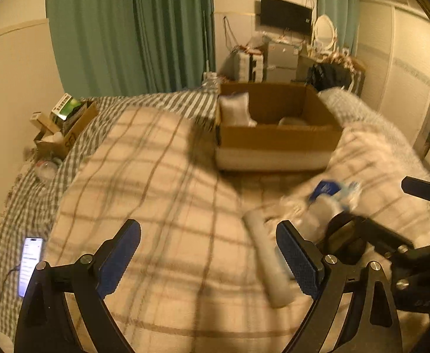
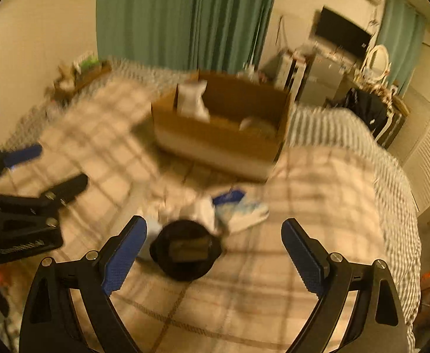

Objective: Organize objects
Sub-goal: 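Grasp the black round ring with the right gripper and lift it, then grasp the white plastic tube with the left gripper while the right gripper holds the ring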

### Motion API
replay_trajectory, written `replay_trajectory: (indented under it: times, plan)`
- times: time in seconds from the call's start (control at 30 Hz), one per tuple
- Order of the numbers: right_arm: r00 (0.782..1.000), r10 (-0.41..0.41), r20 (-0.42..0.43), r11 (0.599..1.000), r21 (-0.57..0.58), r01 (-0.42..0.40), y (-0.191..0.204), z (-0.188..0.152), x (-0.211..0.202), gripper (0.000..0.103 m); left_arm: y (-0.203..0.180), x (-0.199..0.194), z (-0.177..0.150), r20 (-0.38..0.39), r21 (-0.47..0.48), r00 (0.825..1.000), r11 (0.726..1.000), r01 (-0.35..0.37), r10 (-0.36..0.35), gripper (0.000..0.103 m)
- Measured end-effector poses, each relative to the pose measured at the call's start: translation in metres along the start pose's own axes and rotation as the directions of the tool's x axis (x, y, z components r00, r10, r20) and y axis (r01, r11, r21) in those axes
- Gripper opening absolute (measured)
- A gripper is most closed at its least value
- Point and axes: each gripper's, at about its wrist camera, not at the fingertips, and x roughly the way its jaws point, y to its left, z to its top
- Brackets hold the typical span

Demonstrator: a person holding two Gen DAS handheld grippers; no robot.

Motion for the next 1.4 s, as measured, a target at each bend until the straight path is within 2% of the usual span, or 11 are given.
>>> replay_trajectory:
  times: [0.27, 0.43, 0.5, 0.57, 0.73, 0.8, 0.87, 0.9, 1.03, 1.3, 1.4]
  plan:
    - [0.989, 0.022, -0.149, 0.999, -0.021, -0.025, 0.014, -0.015, 0.054, 0.093, 0.013, 0.021, -0.008, -0.054, -0.045, 0.998, 0.999, 0.011, -0.014, 0.096]
    - [0.983, 0.045, -0.180, 0.998, -0.029, -0.051, 0.019, -0.017, 0.064, 0.092, 0.013, 0.027, -0.012, -0.083, -0.050, 0.996, 0.999, 0.019, -0.023, 0.096]
    - [0.978, 0.043, -0.203, 0.998, -0.036, -0.051, 0.021, -0.020, 0.071, 0.082, 0.011, 0.027, -0.012, -0.082, -0.041, 0.996, 0.999, 0.018, -0.021, 0.096]
    - [0.979, 0.044, -0.199, 0.998, -0.034, -0.052, 0.021, -0.021, 0.070, 0.081, 0.008, 0.025, -0.013, -0.079, -0.026, 0.997, 1.000, 0.016, -0.018, 0.096]
    - [0.996, 0.026, -0.081, 0.999, 0.034, -0.023, 0.001, -0.016, 0.038, 0.081, -0.007, 0.024, -0.013, -0.103, 0.013, 0.993, 0.999, 0.052, -0.051, 0.095]
    - [0.999, 0.005, -0.048, 0.998, 0.059, -0.002, -0.008, -0.014, 0.026, 0.081, -0.016, 0.029, -0.015, -0.147, 0.031, 0.986, 0.996, 0.088, -0.083, 0.090]
    - [1.000, -0.003, -0.030, 0.997, 0.077, 0.005, -0.016, -0.014, 0.020, 0.081, -0.028, 0.035, -0.018, -0.182, 0.059, 0.979, 0.993, 0.106, -0.094, 0.071]
    - [1.000, 0.004, -0.025, 0.996, 0.085, -0.002, -0.018, -0.014, 0.018, 0.081, -0.036, 0.038, -0.021, -0.197, 0.091, 0.976, 0.989, 0.115, -0.095, 0.068]
    - [0.999, 0.027, -0.027, 0.995, 0.099, -0.024, -0.019, -0.015, 0.020, 0.081, -0.053, 0.045, -0.028, -0.241, 0.155, 0.965, 0.977, 0.147, -0.107, 0.039]
    - [0.999, 0.047, -0.019, 0.992, 0.122, -0.044, -0.024, -0.020, 0.021, 0.081, -0.059, 0.065, -0.035, -0.327, 0.149, 0.929, 0.961, 0.231, -0.172, 0.039]
    - [0.999, 0.042, -0.013, 0.992, 0.121, -0.040, -0.023, -0.020, 0.017, 0.081, -0.062, 0.068, -0.038, -0.343, 0.143, 0.918, 0.955, 0.261, -0.199, 0.028]
